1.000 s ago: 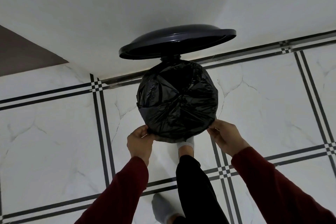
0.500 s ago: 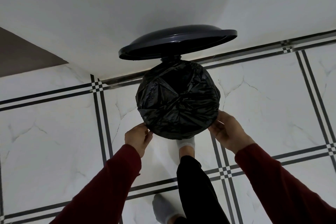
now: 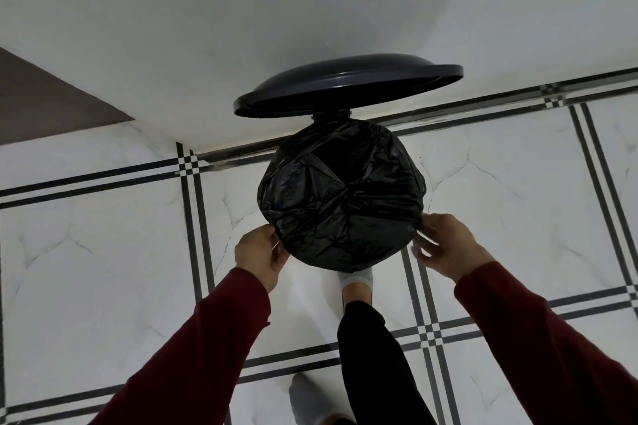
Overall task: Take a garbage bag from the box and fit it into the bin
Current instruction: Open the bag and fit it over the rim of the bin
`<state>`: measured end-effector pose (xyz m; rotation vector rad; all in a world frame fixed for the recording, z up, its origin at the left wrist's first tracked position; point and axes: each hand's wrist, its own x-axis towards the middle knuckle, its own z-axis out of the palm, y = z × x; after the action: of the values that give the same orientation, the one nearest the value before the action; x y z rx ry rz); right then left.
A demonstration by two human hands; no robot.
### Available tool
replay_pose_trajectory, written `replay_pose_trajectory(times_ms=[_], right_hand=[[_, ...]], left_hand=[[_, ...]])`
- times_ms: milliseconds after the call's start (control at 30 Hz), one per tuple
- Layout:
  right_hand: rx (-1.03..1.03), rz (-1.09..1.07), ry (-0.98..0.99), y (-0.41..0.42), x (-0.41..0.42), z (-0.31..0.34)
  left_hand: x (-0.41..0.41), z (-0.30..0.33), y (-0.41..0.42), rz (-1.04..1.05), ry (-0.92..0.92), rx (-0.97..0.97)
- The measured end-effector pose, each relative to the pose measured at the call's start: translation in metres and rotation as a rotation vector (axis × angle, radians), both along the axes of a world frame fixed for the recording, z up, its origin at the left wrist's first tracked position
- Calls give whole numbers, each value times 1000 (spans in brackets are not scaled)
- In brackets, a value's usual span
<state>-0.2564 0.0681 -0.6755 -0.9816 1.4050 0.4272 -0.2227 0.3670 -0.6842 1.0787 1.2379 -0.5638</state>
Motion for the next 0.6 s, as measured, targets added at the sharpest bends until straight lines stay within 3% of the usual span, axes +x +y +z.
replay_pose_trajectory(times_ms=[67,100,167,200,267,400,467,600], right_hand=[[-502,161,9,8,1,15],[-769,206,-94,19,3,28],[-971,432,-496,57,13,55],[-964,623,-651,76,21,55],[-895,1007,-674,105,41,34],[-631,1464,-241,121,82,-37],[-520,1611,-127,122,91,-57],[-556,1598,-141,118,98,-82]], left_hand=[[1,0,-2,-14,-36,32],[1,0,-4,-10,-48,50],[1,3,-9,28,-46,73],[1,5,-11,56,-45,80],[0,8,-15,79,-63,92],[1,6,-19,65,-90,115],[0,1,-22,59,-94,142],[-2,-9,-24,60,-91,200]])
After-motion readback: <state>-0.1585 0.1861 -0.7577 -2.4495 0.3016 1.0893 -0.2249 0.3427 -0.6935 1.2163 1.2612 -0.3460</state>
